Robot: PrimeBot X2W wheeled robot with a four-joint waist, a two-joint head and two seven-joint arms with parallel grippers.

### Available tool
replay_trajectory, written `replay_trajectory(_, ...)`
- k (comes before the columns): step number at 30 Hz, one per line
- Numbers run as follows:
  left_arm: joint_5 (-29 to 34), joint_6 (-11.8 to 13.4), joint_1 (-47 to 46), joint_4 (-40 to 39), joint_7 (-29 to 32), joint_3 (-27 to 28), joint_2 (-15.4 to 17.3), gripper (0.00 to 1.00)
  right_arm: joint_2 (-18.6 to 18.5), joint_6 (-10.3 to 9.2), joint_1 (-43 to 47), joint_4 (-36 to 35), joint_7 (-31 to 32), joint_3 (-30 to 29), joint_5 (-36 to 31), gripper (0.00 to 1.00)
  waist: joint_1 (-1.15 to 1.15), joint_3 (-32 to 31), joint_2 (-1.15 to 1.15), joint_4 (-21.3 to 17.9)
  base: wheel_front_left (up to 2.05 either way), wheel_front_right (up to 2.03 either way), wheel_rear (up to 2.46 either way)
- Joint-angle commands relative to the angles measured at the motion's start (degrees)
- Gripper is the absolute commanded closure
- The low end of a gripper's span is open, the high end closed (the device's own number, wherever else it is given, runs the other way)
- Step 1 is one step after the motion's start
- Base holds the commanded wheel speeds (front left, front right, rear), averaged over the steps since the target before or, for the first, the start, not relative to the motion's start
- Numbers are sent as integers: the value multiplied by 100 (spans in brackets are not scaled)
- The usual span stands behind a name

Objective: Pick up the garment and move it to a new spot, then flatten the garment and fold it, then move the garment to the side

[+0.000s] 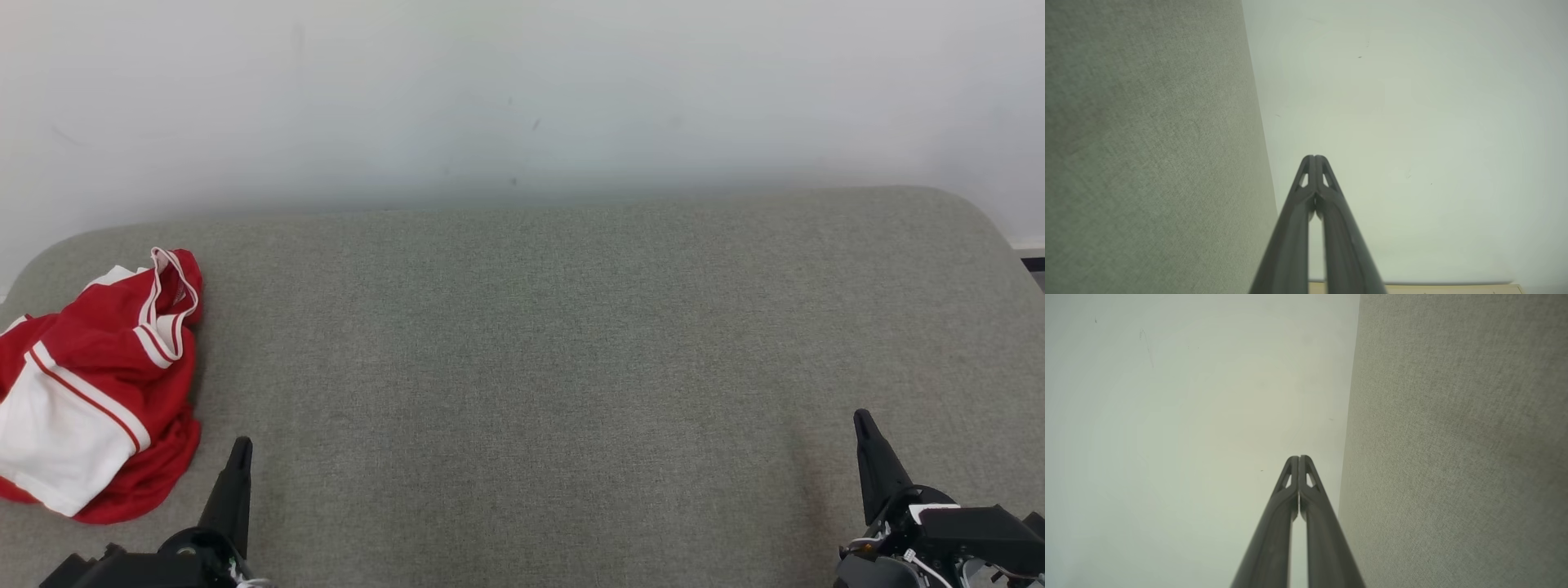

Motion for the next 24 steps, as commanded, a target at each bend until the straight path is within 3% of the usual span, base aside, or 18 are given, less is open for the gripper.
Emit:
replay_trajectory(1,-25,-7,-68,6,12,15,30,100,6,-13,-38,-11,12,-5,10,100,0,0,0,0,0,0,0)
replay_trajectory(24,-25,-7,-68,6,12,15,30,100,6,-13,-38,-11,12,-6,10,100,0,0,0,0,0,0,0)
